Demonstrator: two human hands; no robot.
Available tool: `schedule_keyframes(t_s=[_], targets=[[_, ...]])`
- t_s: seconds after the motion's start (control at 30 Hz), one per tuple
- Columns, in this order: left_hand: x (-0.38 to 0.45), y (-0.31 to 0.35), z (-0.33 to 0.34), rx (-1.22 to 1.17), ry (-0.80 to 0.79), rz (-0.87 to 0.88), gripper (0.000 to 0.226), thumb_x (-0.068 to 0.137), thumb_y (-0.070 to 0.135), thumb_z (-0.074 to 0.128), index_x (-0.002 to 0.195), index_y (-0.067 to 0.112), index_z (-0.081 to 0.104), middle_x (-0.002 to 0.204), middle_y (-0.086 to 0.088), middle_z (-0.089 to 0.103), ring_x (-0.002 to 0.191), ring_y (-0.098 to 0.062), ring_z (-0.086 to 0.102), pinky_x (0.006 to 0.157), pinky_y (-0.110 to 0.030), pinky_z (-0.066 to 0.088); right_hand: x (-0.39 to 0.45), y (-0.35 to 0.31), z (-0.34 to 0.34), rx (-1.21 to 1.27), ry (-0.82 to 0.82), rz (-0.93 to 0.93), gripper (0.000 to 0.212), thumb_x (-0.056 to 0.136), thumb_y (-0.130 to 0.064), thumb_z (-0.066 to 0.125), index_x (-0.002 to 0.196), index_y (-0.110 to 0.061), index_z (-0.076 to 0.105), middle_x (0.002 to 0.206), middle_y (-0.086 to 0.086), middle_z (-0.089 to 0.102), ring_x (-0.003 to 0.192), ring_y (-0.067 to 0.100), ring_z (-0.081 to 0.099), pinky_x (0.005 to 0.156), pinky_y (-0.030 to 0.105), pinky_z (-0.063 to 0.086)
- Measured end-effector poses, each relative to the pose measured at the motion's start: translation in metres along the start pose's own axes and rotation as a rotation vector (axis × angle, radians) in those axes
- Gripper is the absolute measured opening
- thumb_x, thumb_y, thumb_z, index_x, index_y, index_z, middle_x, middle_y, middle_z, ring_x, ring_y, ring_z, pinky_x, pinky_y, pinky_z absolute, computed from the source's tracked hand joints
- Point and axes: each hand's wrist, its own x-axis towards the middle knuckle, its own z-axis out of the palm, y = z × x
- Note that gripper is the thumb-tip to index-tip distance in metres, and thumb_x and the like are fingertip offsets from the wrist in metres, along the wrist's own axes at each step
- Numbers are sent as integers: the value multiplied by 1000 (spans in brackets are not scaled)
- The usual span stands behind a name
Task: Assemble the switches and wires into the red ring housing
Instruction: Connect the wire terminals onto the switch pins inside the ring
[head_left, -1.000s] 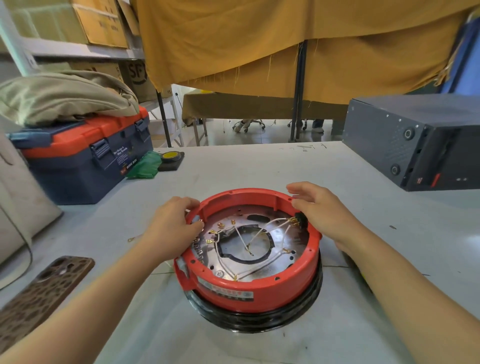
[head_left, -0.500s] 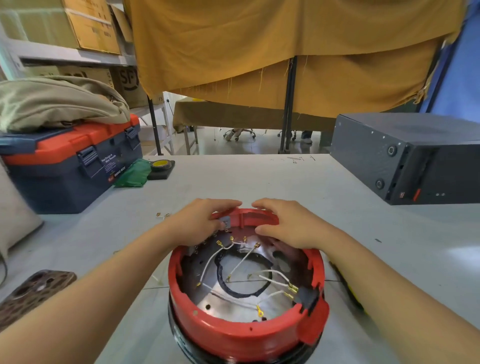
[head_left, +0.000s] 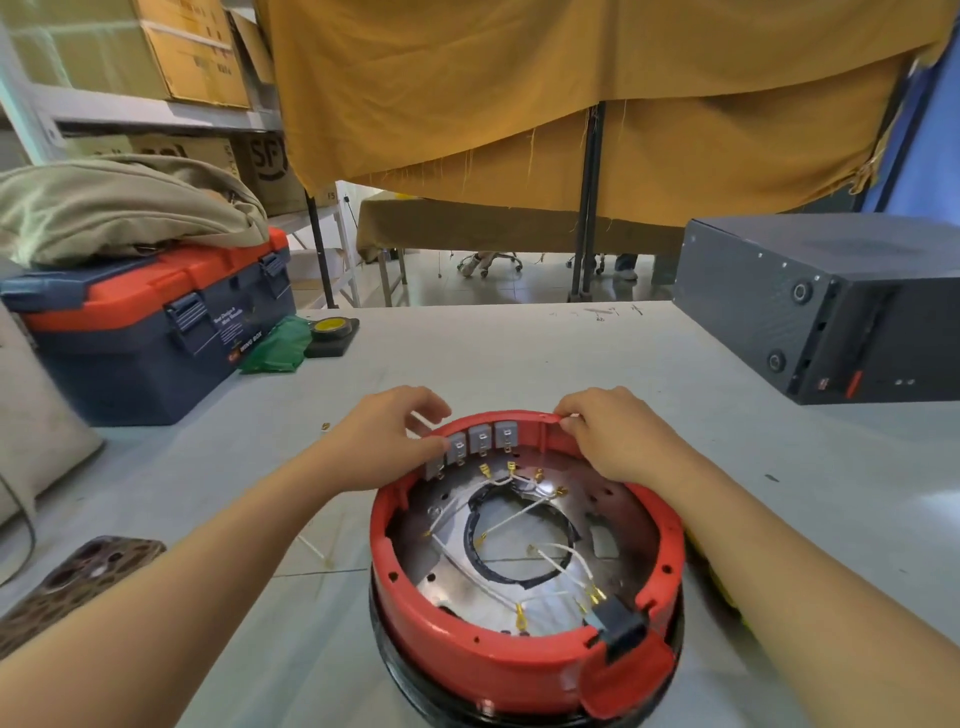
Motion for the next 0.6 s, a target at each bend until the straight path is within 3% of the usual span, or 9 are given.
schedule_keyframes(t_s=[0.17,0.3,0.47,0.6], targets=[[-4,1,-1,60,39,-9,22,83,18,65,104,22,61,110,0,57,98,-13,57,88,-27,46,-11,1,-4,-112,30,56,29,91,-10,43,112,-20,60,105,11,59,88,32,56,67,33,44],[-3,11,5,138,3,44,21,83,22,65,104,26,61,110,0,54,98,-15,53,86,-26,41,-21,1,-9,-134,-14,82,28,89,-14,41,111,-20,56,105,10,58,83,28,52,63,31,39],[-5,23,17,207,-30,127,22,85,14,57,107,17,59,112,-1,48,88,-13,46,74,-15,29,-28,5,-24,-100,-181,55,31,90,-24,45,119,-22,55,110,7,60,94,26,57,80,37,50],[-8,35,24,353,-47,101,30,86,14,47,116,12,49,117,-5,49,106,-25,50,86,-31,39,-17,8,-26,39,-219,-44,38,94,-34,49,130,-23,49,126,5,58,110,23,55,89,31,45]])
